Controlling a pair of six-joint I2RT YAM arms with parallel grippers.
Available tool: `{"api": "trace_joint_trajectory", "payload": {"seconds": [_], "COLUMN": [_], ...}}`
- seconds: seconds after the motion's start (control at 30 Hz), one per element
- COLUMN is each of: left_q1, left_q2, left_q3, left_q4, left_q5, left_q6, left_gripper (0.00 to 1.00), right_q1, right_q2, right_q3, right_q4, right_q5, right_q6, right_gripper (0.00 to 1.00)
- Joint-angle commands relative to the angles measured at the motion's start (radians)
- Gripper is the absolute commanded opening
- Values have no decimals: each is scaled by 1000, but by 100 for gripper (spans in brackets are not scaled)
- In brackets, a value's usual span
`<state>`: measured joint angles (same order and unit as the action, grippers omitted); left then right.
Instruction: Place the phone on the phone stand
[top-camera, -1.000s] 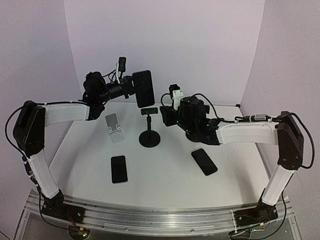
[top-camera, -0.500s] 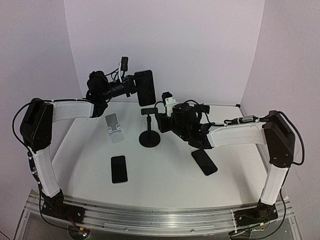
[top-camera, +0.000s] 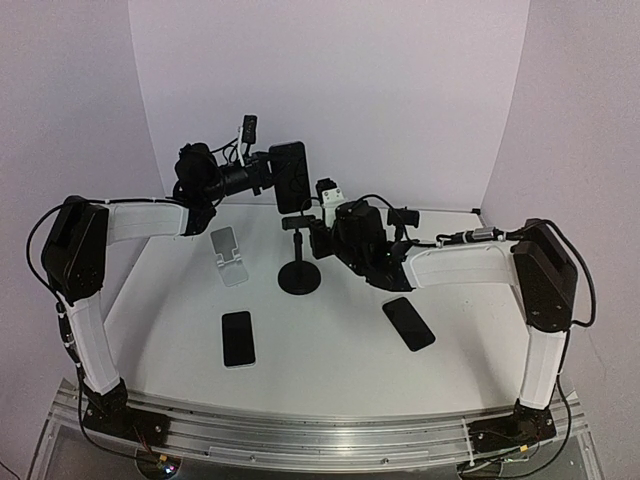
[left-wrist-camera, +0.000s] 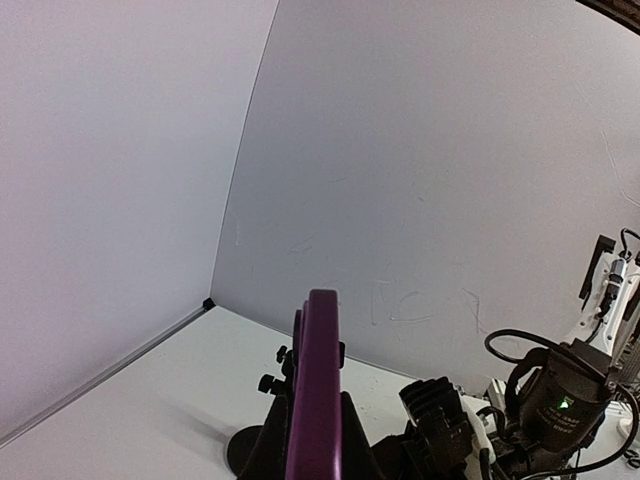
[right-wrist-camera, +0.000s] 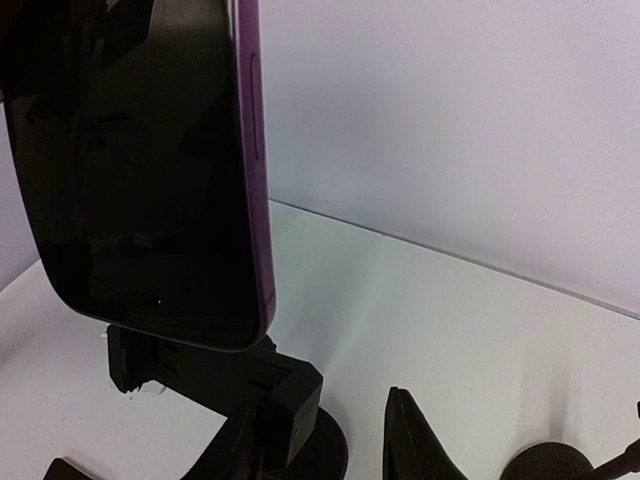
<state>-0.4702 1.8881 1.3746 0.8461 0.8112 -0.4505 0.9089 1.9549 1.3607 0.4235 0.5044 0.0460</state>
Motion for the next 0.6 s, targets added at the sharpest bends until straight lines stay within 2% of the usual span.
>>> {"api": "trace_joint_trajectory", "payload": {"seconds": [0.0, 0.23, 0.57], "left_q1": [3, -16, -53], "left_q2": [-11, -5, 25], "left_q3": [36, 8, -7], "left_q4": [94, 102, 152], "left_q5": [-7, -27, -108], "left_q6": [8, 21, 34], "left_gripper": [0, 0, 0], "right_q1": [5, 6, 31], "right_q2": [16, 13, 27], "right_q3": [52, 64, 81], "right_q4": [-5, -31, -32], "right_q5": [30, 25, 77], "right_q6": [-20, -18, -20], "right_gripper": [32, 17, 3]}}
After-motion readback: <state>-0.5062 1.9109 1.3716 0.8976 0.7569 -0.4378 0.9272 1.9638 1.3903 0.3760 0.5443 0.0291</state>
